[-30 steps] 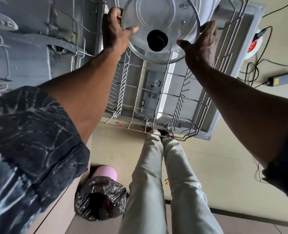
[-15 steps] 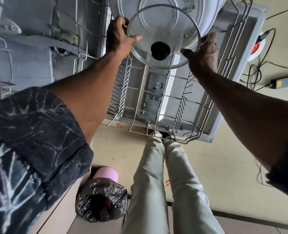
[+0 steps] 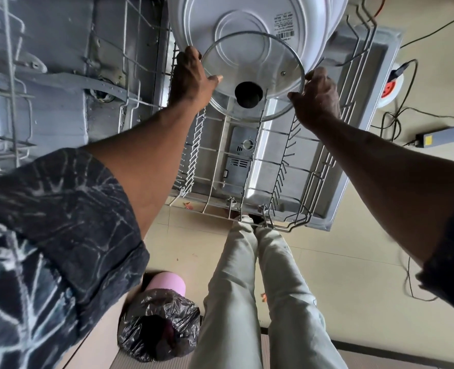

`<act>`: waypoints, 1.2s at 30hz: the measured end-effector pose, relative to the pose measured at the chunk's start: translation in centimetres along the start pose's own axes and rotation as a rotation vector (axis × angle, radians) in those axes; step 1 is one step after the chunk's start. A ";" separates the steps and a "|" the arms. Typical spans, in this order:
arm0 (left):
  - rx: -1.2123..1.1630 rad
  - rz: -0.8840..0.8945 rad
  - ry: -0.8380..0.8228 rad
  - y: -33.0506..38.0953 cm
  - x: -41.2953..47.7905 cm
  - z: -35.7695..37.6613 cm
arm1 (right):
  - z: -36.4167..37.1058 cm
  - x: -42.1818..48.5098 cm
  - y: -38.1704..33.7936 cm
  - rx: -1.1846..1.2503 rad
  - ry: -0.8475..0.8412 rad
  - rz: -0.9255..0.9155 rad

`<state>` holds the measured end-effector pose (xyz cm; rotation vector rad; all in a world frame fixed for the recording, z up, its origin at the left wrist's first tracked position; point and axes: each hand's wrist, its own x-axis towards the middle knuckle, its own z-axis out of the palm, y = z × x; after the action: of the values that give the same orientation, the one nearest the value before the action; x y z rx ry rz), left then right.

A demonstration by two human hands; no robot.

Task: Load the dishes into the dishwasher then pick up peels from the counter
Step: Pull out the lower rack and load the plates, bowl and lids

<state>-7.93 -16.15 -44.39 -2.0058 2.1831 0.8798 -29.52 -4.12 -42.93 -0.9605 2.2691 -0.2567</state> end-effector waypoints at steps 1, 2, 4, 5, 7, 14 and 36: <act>0.000 0.002 0.017 0.2 -0.3 -0.2 | -0.2 -0.3 -0.2 -0.030 0.010 -0.013; 0.005 0.009 0.031 0.3 -0.6 -0.3 | -0.2 -0.7 -0.2 -0.059 0.018 -0.023; 0.032 0.037 0.054 0.6 -1.6 -0.7 | -0.4 -1.5 -0.3 -0.103 0.027 -0.062; 0.049 0.055 0.059 0.8 -2.0 -0.9 | -0.5 -2.0 -0.2 -0.126 0.030 -0.090; 0.086 0.115 0.048 1.1 -3.2 -1.3 | -1.1 -3.1 -0.2 -0.164 0.022 -0.155; 0.249 0.303 0.010 3.6 -10.3 -3.9 | -5.5 -8.5 -1.3 -0.311 -0.045 -0.365; 0.157 0.040 0.364 5.7 -46.1 -24.1 | -21.3 -36.9 -8.9 -0.263 -0.039 -0.749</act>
<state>2.09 14.96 -3.55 -2.1901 2.3872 0.3495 -18.90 13.84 -4.73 -1.9143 1.8417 -0.2510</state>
